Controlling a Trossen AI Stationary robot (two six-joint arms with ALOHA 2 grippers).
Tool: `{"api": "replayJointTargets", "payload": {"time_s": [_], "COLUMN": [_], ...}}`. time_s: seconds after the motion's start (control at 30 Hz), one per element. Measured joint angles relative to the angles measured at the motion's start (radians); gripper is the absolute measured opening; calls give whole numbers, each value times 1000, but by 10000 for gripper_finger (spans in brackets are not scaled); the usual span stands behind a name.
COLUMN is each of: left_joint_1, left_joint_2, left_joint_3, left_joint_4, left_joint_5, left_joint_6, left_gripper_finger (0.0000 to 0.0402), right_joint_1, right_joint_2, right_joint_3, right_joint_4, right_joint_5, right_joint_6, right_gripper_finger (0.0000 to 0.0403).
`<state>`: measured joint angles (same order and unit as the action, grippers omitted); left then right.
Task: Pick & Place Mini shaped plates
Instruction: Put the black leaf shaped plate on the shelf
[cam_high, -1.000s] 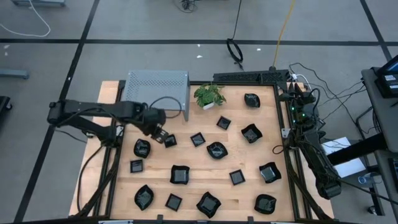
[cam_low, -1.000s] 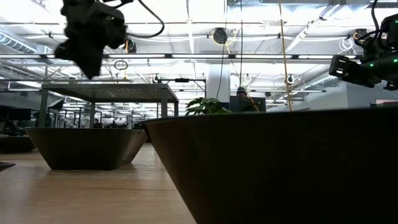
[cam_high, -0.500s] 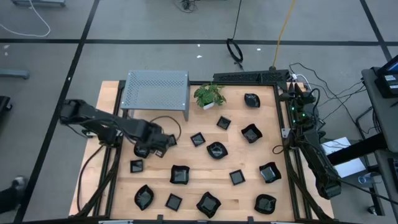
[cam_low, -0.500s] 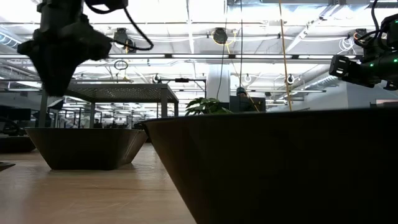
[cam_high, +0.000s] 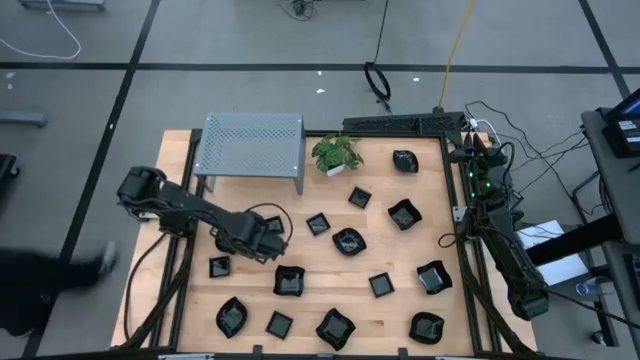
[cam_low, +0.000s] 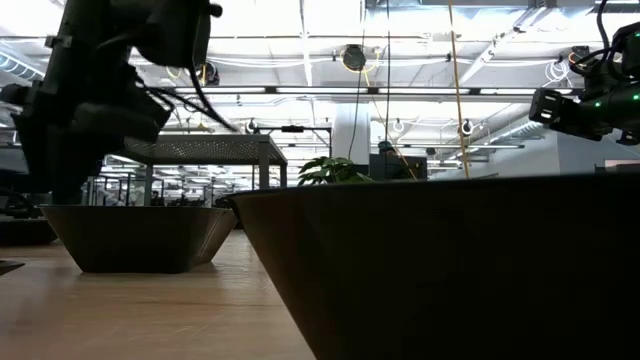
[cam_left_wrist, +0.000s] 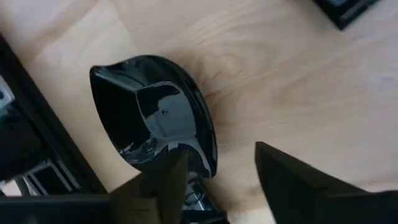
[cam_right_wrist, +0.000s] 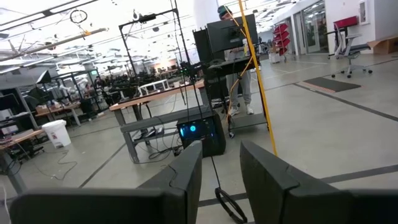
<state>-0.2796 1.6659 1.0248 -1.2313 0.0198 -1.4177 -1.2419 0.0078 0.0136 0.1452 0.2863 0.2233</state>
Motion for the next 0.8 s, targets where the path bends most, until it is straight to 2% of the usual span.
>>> {"api": "replayJointTargets", "payload": {"time_s": [0.17, 0.27, 0.37, 0.57, 0.8], "left_joint_1": [-3, -3, -3, -3, 6], "left_joint_2": [64, 111, 164, 196, 197], "left_joint_3": [0, 0, 0, 0, -1], "left_joint_4": [-1, -26, -42, -45, -47], "left_joint_5": [-55, -70, -64, -23, 33], "left_joint_6": [-17, -39, -44, -53, -46], "left_gripper_finger": [247, 245, 227, 154, 18], "right_joint_1": [0, 0, 0, 0, 0], "right_joint_2": [0, 0, 0, 0, 0], "right_joint_3": [0, 0, 0, 0, 0], "right_joint_4": [0, 0, 0, 0, 0], "right_joint_5": [0, 0, 0, 0, 0], "right_joint_6": [0, 0, 0, 0, 0], "right_gripper_finger": [100, 100, 100, 100, 100]}}
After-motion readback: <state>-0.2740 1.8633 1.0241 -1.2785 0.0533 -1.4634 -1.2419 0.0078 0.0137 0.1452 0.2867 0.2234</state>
